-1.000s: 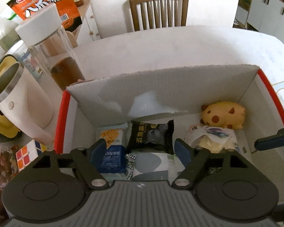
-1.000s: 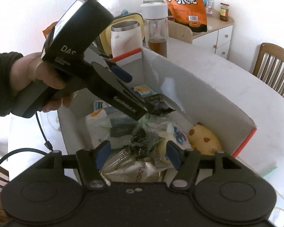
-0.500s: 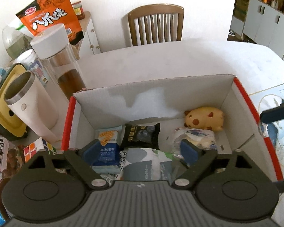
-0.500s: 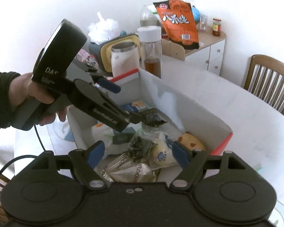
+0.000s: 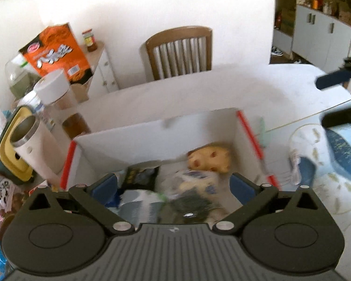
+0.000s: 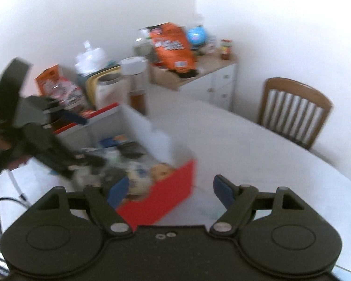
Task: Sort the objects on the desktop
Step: 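Move both grippers back toward the white cable and green stick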
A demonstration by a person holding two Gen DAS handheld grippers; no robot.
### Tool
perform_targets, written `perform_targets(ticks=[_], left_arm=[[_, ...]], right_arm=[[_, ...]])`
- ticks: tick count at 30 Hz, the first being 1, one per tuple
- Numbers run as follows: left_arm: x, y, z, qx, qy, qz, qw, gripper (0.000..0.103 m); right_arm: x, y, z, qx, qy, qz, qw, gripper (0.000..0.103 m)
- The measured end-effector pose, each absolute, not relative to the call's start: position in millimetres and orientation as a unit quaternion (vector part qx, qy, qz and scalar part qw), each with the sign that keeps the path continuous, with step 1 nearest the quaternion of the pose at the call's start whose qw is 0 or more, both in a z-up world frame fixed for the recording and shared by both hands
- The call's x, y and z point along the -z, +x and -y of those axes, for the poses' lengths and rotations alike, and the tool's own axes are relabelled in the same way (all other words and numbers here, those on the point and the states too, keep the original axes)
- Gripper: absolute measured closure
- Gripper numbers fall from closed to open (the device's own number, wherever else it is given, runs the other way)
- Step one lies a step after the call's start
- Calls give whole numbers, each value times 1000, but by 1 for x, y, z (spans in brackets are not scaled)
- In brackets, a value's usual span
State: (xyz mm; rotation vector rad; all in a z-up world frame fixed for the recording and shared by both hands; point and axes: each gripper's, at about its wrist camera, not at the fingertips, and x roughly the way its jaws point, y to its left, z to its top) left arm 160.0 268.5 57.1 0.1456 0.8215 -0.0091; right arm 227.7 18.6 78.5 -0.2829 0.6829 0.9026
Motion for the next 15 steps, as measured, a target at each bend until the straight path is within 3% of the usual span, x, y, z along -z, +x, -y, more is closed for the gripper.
perform_targets(ticks=[15], left_arm=[[-78, 155, -146, 75, 77, -350, 930, 0]], right_arm=[[-61, 277, 55, -391, -126, -329, 850, 23]])
